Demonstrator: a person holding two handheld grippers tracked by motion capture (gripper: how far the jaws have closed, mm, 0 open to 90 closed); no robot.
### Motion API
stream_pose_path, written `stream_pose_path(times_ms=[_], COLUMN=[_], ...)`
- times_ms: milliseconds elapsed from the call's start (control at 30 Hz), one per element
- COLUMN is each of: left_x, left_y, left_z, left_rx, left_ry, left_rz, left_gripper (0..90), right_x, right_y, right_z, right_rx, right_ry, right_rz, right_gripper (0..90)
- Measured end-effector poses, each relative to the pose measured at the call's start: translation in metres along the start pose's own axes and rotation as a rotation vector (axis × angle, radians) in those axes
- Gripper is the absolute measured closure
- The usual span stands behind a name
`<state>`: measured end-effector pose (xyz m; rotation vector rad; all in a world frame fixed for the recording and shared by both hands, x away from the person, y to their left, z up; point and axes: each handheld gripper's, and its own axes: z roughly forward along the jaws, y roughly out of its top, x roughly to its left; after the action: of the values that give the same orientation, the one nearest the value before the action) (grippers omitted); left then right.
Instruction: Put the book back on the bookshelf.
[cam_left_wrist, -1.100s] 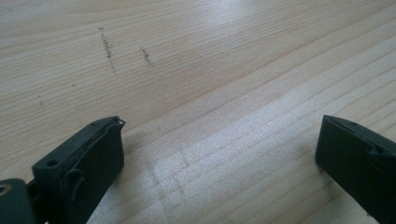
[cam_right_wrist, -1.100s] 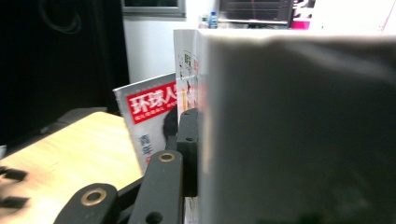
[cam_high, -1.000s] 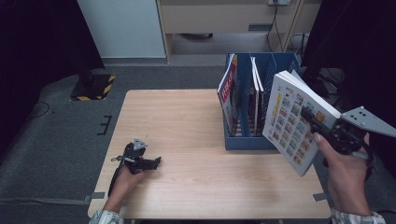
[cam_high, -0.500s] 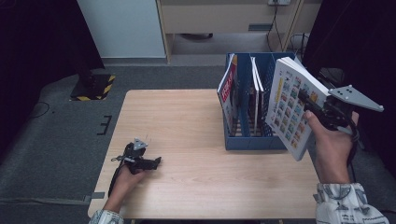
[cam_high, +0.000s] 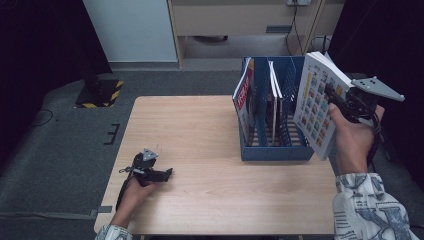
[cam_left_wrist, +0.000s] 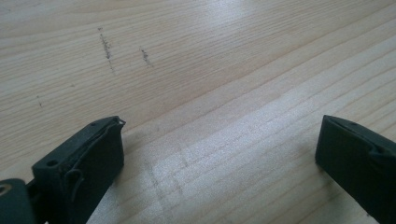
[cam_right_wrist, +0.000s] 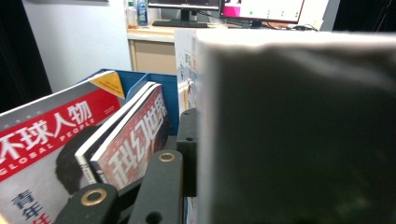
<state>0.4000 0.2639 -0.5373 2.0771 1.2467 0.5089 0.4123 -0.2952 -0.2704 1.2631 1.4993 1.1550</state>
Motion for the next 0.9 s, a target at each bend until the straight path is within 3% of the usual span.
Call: stream_pose_path(times_ms=[233, 567, 900], left_x=[0.000, 0.000, 0.000], left_y=[0.000, 0.000, 0.000], left_z=[0.000, 0.000, 0.000], left_rx=[0.000, 0.001, 0.001], left_ry=[-0.001, -0.001, -0.001], left_rz=[0.005, 0.005, 0.005], left_gripper=[0.3, 0.2, 0.2], right_x=[-0.006, -0.009, -0.007], right_y=[0.003, 0.007, 0.004], right_z=[0.015, 0.043, 0.057], right_rx=[0.007, 0.006, 0.011], right_ry=[-0.024, -0.032, -0.033], right_rz=[0.008, 0.055, 0.059], right_gripper=[73.8, 73.9, 73.9])
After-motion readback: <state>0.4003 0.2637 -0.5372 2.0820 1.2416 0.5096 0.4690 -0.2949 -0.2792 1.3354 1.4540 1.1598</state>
